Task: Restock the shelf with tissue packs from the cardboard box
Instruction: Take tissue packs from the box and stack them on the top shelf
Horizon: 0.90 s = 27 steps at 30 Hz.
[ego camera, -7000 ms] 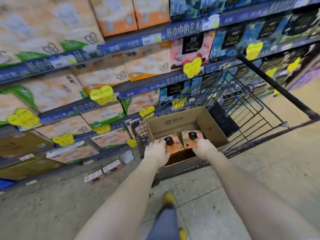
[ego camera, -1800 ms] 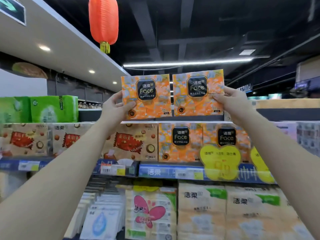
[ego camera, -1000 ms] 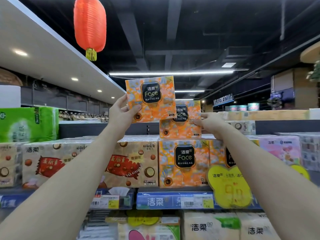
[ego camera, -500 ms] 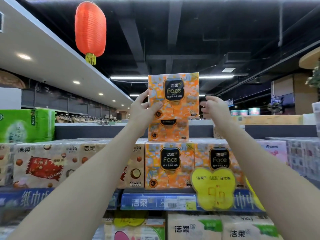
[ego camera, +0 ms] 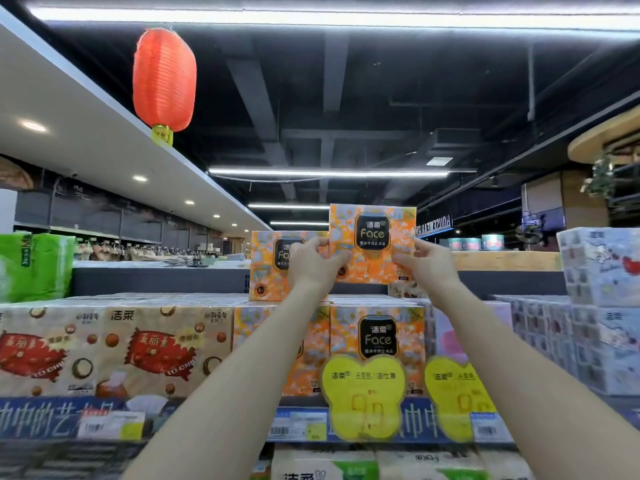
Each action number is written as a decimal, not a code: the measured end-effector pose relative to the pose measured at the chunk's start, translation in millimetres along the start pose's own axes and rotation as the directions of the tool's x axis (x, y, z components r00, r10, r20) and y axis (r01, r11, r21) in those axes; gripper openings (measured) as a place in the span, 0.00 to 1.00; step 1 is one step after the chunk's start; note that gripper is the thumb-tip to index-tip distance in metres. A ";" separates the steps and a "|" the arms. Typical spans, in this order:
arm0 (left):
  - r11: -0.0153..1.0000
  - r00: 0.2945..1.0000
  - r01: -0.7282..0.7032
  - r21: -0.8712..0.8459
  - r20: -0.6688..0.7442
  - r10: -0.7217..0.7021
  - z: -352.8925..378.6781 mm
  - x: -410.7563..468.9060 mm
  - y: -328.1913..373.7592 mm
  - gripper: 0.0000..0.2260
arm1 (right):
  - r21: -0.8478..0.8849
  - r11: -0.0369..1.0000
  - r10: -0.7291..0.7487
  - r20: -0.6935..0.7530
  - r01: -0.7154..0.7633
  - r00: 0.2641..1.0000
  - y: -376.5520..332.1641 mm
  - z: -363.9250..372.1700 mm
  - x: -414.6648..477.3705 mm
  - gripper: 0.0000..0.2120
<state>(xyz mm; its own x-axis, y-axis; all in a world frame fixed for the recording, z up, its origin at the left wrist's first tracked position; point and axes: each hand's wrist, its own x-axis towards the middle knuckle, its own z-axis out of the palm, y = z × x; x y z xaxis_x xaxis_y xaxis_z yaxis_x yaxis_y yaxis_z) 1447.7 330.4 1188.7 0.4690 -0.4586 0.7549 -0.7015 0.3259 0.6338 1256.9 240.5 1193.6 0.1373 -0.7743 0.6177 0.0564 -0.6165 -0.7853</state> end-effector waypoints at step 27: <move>0.942 0.999 0.041 0.334 0.000 -0.044 18.6 -5.5 -8.2 0.15 | -0.471 0.882 0.032 0.101 0.019 0.994 26.5 6.4 8.9 0.20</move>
<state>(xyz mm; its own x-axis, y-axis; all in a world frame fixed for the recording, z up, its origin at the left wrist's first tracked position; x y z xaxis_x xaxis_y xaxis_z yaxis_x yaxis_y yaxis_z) 1440.9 314.8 1176.2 0.4993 -0.4721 0.7265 -0.8204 0.0119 0.5716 1266.0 218.1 1178.0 0.2381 -0.7756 0.5846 -0.4136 -0.6256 -0.6615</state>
